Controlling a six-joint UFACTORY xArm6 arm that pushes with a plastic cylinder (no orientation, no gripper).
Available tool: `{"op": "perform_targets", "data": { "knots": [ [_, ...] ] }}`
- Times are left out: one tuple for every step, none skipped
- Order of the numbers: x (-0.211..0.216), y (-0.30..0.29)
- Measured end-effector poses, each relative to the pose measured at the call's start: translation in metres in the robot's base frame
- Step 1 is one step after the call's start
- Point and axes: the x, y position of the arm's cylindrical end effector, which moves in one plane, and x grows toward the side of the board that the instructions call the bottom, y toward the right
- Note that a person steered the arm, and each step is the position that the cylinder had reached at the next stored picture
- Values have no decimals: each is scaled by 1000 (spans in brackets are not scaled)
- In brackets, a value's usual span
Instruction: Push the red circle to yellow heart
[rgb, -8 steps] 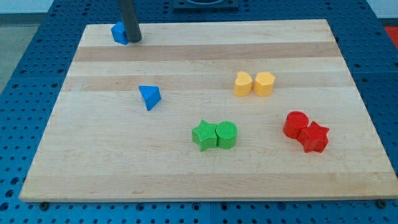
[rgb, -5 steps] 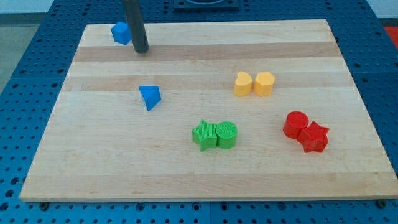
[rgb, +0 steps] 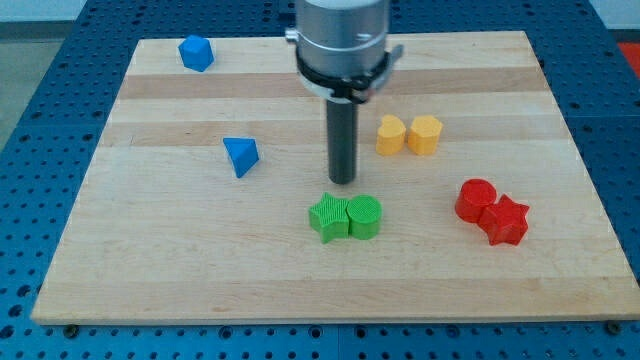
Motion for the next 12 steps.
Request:
{"op": "perform_targets", "data": {
  "knots": [
    [16, 21],
    [38, 38],
    [57, 55],
    [76, 72],
    [99, 101],
    [118, 136],
    [119, 169],
    [114, 188],
    [104, 189],
    [85, 189],
    [67, 181],
    [56, 154]
  ]
}}
